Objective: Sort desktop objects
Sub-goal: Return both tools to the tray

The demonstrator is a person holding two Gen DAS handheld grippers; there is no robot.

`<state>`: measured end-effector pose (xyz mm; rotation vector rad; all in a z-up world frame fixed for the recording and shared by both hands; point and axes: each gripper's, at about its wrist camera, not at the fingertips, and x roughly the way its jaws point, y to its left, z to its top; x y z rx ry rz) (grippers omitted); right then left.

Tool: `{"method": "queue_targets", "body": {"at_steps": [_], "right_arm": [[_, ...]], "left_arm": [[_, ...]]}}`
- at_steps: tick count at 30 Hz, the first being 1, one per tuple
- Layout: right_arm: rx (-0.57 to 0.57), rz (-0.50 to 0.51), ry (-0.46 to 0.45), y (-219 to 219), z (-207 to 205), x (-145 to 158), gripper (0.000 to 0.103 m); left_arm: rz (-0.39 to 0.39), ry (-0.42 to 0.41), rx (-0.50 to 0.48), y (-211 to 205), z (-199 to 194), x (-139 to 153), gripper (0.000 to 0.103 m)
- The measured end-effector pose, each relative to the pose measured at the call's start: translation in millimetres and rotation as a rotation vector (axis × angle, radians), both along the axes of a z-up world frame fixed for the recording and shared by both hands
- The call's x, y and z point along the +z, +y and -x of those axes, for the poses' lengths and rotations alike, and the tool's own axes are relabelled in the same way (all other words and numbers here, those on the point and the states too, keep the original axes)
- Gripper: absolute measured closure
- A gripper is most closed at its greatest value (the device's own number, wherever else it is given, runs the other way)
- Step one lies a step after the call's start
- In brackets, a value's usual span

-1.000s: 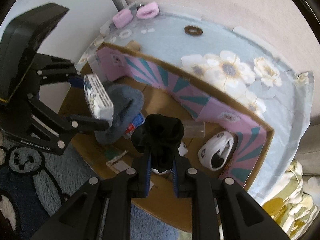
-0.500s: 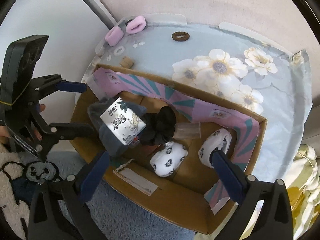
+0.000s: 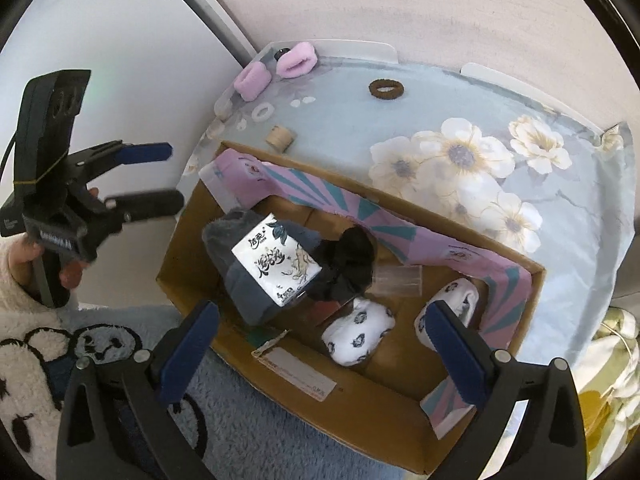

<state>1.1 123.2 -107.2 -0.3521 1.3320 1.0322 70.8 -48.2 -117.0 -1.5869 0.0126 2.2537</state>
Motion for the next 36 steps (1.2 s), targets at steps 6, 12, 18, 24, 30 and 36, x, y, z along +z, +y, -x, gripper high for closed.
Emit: {"method": "queue_targets", "body": {"at_steps": [6, 12, 18, 24, 30, 36], "right_arm": [[0.001, -0.102, -0.113, 3.5, -9.6, 36.4, 0.000], [0.001, -0.132, -0.186, 27.1, -28.7, 53.1, 0.000], [0.009, -0.093, -0.186, 64.9, -59.0, 40.9, 0.000], [0.023, -0.015, -0.170, 110.2, -97.2, 5.5, 0.000], [0.041, 0.060, -0.110, 162.4, -130.6, -49.1, 0.000], [0.063, 0.121, -0.118, 189.3, -139.3, -84.1, 0.003]], "left_arm": [[0.088, 0.136, 0.142, -37.2, 14.3, 27.3, 0.000], [0.131, 0.200, 0.297, -72.3, 38.9, 34.4, 0.000], [0.082, 0.191, 0.422, -97.5, 71.4, 11.9, 0.000], [0.131, 0.196, 0.513, -105.5, 108.5, -31.7, 0.002], [0.230, 0.134, 0.525, -103.1, 150.7, -98.6, 0.017], [0.298, 0.123, 0.506, -97.3, 168.6, -132.7, 0.018]]}}
